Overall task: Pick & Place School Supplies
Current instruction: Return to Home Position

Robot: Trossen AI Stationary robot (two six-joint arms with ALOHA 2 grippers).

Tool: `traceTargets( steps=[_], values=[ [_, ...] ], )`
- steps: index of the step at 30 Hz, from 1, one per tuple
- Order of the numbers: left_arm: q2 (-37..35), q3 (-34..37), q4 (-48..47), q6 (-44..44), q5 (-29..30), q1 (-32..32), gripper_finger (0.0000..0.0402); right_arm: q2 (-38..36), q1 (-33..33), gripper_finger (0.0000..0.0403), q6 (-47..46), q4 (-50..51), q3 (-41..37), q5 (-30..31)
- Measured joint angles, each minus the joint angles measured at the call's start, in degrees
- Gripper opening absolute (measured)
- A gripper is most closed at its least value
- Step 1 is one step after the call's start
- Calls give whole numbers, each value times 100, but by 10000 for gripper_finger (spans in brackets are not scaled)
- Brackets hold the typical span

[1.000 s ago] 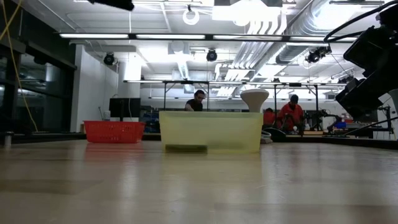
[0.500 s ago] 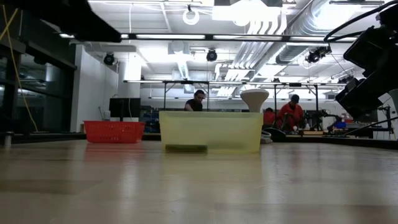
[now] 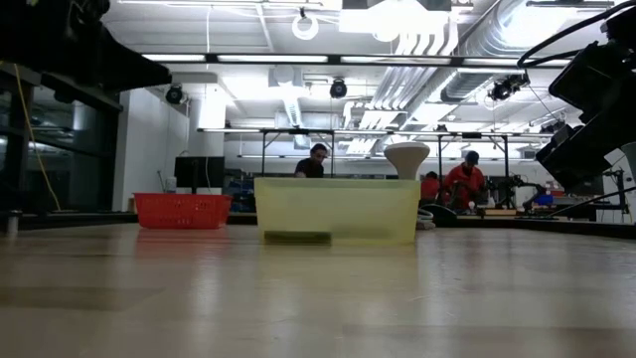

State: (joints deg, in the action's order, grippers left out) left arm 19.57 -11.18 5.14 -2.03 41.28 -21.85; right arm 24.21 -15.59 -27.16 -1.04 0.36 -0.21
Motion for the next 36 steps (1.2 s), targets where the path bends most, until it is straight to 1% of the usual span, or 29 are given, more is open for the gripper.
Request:
traceTargets(
  steps=[11, 17, 27, 31, 34, 36],
  values=[
    [-1069, 678, 14, -200, 103, 0, 136, 2, 0, 156, 0, 0, 2, 0],
    [-1474, 930, 37, -162, 83, 0, 136, 2, -2, 156, 0, 0, 0, 0],
    [-1650, 1047, -43, -248, 81, 0, 136, 0, 0, 156, 0, 0, 0, 0],
    [-1651, 1055, -168, -103, 76, -4, 136, 1, 0, 156, 0, 0, 0, 0],
    [-1648, 1060, -167, -107, -128, -16, 136, 2, 0, 156, 1, -1, 0, 2],
    [-1648, 1062, -163, -207, -436, -32, 136, 2, 0, 156, 0, 0, 0, 2]
  ],
)
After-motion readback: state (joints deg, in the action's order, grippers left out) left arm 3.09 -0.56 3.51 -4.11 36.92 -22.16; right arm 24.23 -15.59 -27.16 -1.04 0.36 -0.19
